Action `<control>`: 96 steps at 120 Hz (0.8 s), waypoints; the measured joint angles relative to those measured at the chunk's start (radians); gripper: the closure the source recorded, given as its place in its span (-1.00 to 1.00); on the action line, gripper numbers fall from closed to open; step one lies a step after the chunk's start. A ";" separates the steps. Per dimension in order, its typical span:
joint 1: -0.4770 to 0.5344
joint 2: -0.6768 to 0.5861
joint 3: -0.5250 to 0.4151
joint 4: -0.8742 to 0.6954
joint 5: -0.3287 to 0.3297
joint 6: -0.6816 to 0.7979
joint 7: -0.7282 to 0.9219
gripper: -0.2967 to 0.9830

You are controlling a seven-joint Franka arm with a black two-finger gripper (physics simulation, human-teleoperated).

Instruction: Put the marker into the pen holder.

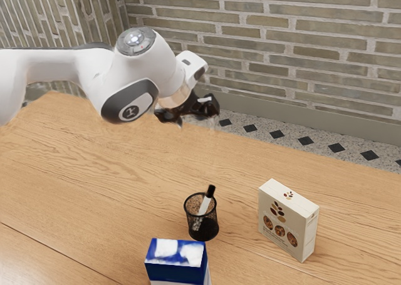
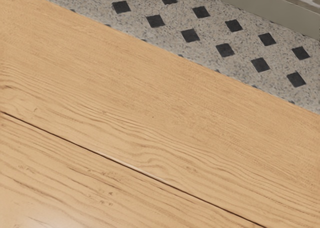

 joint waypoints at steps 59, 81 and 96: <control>0.176 -0.032 0.213 0.459 -0.195 -0.845 0.442 -0.52; 0.130 -0.021 0.205 0.453 -0.209 -0.899 0.554 -0.53; 0.125 -0.011 0.210 0.452 -0.211 -0.911 0.611 -0.53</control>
